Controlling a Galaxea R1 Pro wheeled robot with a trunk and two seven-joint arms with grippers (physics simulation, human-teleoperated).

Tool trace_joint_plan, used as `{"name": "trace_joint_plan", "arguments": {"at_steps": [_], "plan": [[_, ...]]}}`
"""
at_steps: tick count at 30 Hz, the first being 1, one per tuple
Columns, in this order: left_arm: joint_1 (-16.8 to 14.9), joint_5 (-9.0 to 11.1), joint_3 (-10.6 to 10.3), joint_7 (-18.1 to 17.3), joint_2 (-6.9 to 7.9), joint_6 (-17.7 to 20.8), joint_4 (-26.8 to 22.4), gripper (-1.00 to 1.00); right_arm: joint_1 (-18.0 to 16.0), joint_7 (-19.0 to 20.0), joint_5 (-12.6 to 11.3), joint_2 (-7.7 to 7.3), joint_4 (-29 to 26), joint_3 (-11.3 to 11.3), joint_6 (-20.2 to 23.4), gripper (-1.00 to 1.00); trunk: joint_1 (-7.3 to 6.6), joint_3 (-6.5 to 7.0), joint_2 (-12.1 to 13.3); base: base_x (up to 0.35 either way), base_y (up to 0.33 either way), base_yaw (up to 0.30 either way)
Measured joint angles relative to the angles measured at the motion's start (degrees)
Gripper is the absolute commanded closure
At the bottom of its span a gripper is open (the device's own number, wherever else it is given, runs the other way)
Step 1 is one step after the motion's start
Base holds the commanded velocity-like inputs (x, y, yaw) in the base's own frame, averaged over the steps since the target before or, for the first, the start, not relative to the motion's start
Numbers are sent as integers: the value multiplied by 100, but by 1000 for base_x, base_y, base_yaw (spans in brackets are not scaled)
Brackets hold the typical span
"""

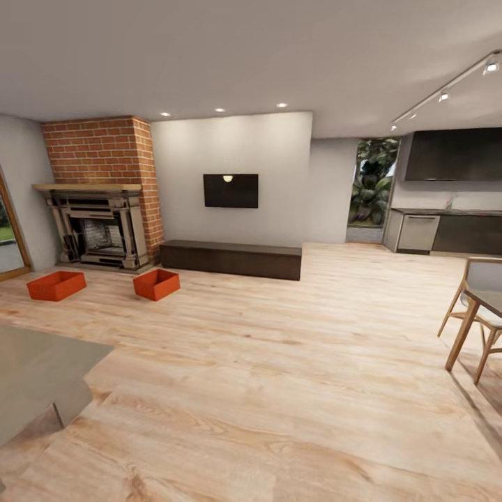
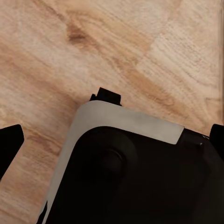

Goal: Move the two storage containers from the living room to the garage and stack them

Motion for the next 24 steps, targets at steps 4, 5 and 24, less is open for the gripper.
{"name": "trace_joint_plan", "arguments": {"at_steps": [4,5,24], "plan": [[0,0,0,3,1,0,-1,-100,0,-1,-30,7,0,-16,-1,-100,0,0,0,324,0,0],[0,0,0,3,1,0,-1,-100,0,-2,-38,8,0,-20,-1,-100,0,0,0,324,0,0],[0,0,0,4,2,-8,-8,-100,0,-5,-61,70,0,-27,-1,-100,0,0,0,324,0,0]]}}
